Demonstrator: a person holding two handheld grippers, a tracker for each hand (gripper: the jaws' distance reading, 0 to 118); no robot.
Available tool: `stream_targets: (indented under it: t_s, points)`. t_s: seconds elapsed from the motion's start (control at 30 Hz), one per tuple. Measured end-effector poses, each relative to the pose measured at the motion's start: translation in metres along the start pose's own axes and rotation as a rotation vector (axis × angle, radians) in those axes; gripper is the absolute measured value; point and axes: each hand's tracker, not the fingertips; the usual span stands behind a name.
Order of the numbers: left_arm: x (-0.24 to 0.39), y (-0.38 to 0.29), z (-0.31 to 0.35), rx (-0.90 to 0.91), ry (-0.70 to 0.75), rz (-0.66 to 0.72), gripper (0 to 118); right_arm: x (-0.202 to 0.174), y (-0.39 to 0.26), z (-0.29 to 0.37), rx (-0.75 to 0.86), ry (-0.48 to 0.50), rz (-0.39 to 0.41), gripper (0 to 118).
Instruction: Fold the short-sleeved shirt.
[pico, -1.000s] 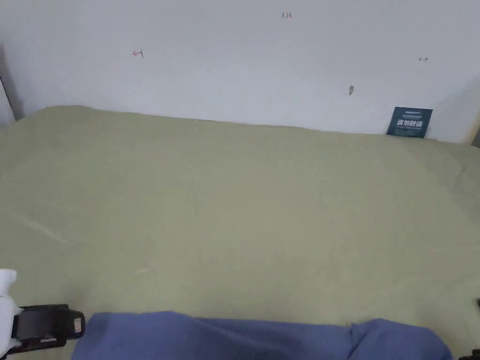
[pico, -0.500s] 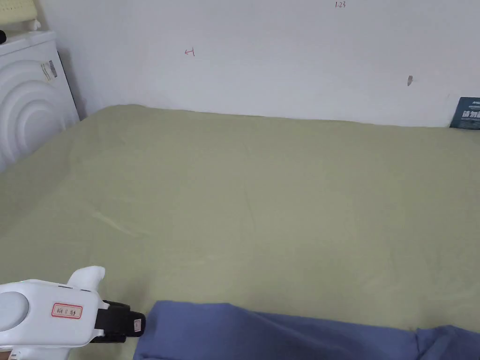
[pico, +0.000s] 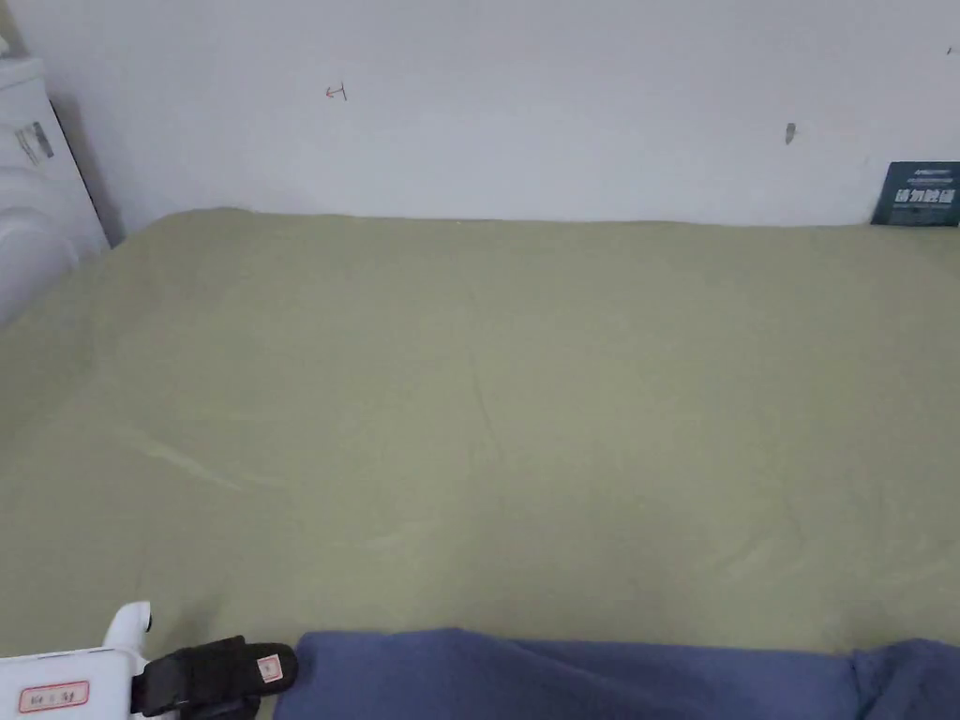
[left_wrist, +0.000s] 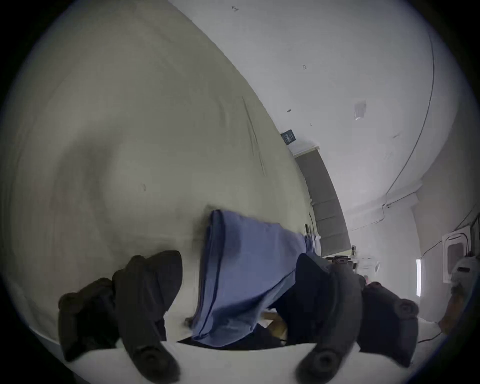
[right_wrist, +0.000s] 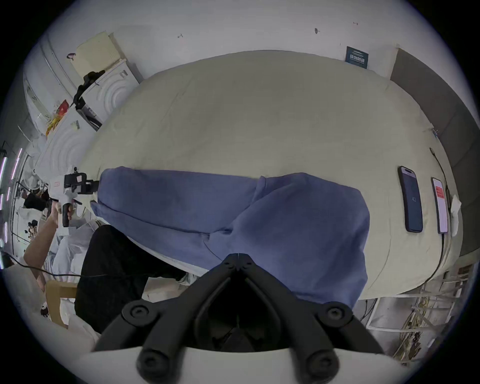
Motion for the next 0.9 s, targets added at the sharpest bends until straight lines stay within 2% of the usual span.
stream_targets:
  t_s: [0.13, 0.27, 0.3, 0.33, 0.37, 0.43, 0.5, 0.6, 0.7, 0.83, 0.9]
  points:
    - [0.011, -0.009, -0.015, -0.004, -0.005, -0.065, 96, -0.005, 0.001, -0.009, -0.023, 0.005, 0.016, 0]
    - [0.005, -0.01, -0.036, -0.009, -0.067, -0.048, 91, -0.01, 0.002, -0.021, -0.035, 0.037, 0.005, 0]
    - [0.007, -0.011, -0.042, -0.025, -0.106, -0.002, 81, -0.012, 0.003, -0.024, -0.038, 0.044, 0.005, 0]
    - [0.009, -0.013, -0.049, -0.053, -0.109, 0.026, 46, -0.013, 0.003, -0.026, -0.04, 0.048, 0.011, 0]
    - [0.01, -0.014, -0.051, -0.069, -0.075, 0.011, 5, -0.014, 0.004, -0.027, -0.041, 0.052, 0.015, 0]
    - [0.023, -0.015, -0.053, -0.07, 0.01, -0.053, 6, -0.015, 0.005, -0.025, -0.038, 0.066, 0.025, 0]
    - [0.039, -0.015, -0.044, -0.058, -0.107, 0.032, 6, -0.014, 0.008, -0.02, -0.019, 0.072, 0.03, 0]
    - [0.084, -0.008, -0.032, 0.035, -0.195, 0.01, 6, -0.005, 0.011, -0.013, 0.011, 0.082, 0.023, 0]
    - [0.136, 0.0, -0.037, 0.045, -0.244, 0.007, 6, 0.006, 0.014, -0.006, 0.033, 0.079, 0.014, 0]
    - [0.218, -0.006, -0.076, 0.009, -0.203, -0.113, 6, 0.023, 0.013, 0.001, 0.055, 0.063, -0.006, 0]
    - [0.251, -0.016, -0.105, -0.037, -0.167, -0.12, 6, 0.033, 0.01, 0.005, 0.067, 0.06, -0.019, 0]
